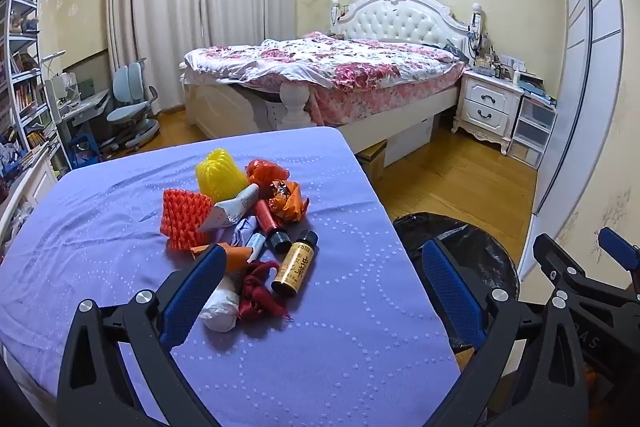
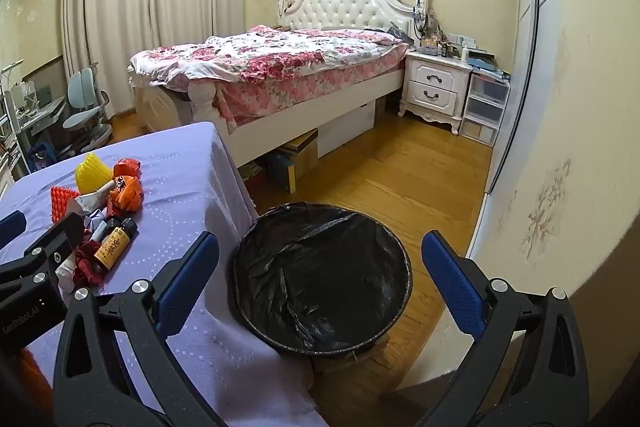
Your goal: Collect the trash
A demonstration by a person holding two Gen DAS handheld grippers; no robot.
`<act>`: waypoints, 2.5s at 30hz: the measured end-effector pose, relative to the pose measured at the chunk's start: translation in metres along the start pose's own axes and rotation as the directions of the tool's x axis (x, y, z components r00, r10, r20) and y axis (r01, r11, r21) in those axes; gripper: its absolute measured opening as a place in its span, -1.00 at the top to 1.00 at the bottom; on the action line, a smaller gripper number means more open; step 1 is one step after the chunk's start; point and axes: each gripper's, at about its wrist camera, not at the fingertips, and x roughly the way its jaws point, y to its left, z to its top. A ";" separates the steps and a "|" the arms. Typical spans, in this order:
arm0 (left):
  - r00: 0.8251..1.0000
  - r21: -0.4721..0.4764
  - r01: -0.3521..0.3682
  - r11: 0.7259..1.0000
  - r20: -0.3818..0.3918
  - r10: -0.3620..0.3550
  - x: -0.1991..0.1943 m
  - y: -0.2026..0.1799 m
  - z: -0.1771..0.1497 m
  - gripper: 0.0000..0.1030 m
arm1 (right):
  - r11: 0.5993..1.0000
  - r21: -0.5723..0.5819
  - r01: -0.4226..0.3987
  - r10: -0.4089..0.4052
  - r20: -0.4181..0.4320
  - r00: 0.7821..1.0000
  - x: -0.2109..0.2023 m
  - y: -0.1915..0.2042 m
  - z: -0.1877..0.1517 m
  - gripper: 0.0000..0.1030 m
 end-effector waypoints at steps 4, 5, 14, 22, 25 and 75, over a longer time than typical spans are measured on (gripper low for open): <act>1.000 0.000 -0.002 1.000 0.003 0.002 -0.001 0.000 0.000 -0.89 | 1.000 -0.002 0.000 0.000 -0.007 1.000 0.000 0.001 0.000 -0.92; 1.000 0.001 -0.001 1.000 0.001 0.001 -0.001 0.000 0.000 -0.89 | 1.000 -0.004 0.000 0.000 -0.008 1.000 0.000 0.001 0.000 -0.92; 1.000 -0.005 -0.002 1.000 0.002 0.002 -0.001 0.002 -0.001 -0.89 | 1.000 -0.011 0.004 -0.004 -0.013 1.000 -0.003 0.002 -0.005 -0.92; 1.000 -0.005 -0.002 1.000 0.001 0.002 -0.005 0.006 -0.006 -0.89 | 1.000 -0.003 0.001 -0.001 -0.018 1.000 0.000 0.000 -0.004 -0.92; 1.000 -0.005 -0.004 1.000 -0.001 0.004 -0.006 0.005 -0.005 -0.89 | 1.000 -0.003 0.000 0.000 -0.020 1.000 0.001 0.000 -0.004 -0.92; 1.000 -0.010 -0.014 1.000 -0.028 0.014 0.004 0.007 -0.016 -0.89 | 1.000 -0.003 0.000 0.000 -0.033 0.999 0.003 0.005 -0.013 -0.92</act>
